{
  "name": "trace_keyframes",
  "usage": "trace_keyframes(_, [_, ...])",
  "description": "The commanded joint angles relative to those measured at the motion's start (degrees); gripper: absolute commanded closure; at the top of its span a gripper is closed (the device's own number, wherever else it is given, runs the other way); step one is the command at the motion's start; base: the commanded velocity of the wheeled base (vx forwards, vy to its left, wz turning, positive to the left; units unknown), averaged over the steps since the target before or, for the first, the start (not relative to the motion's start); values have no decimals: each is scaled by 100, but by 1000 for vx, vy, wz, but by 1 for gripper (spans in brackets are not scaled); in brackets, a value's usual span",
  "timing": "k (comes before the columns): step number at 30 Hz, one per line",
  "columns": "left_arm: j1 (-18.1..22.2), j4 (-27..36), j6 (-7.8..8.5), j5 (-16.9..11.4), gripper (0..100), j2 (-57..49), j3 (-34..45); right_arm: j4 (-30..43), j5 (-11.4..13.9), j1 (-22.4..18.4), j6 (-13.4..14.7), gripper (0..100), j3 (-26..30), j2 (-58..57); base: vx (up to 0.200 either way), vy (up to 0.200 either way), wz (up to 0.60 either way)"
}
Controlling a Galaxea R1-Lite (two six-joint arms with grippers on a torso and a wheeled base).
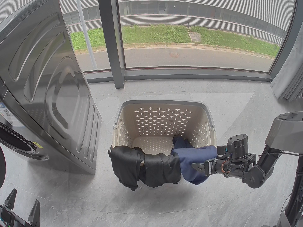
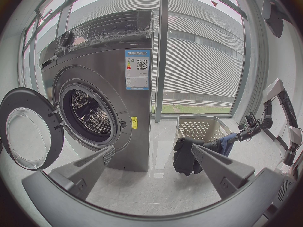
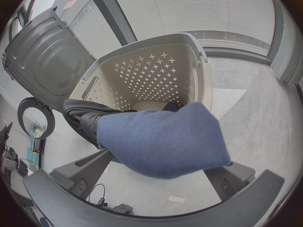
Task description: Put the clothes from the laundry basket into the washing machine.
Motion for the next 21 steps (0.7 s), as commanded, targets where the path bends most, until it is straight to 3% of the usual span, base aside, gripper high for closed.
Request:
trace_keyframes(1, [0, -1, -4, 2, 0, -48, 84, -2, -5, -29, -1, 0, -106, 73, 0, 0, 0])
trace_keyframes(2, [0, -1, -4, 2, 0, -48, 75, -10, -5, -38, -1, 0, -159, 152, 0, 0, 0])
trace_keyframes(3, [0, -1, -4, 2, 0, -48, 75, -10, -5, -47, -1, 100, -186, 187, 0, 0, 0])
trace_keyframes(12, [0, -1, -4, 2, 0, -48, 84, -10, 13, -29, 8, 100, -115, 117, 0, 0, 0])
trace_keyframes(21, [0, -1, -4, 11, 0, -48, 84, -10, 13, 173, 52, 100, 359, -727, 0, 0, 0])
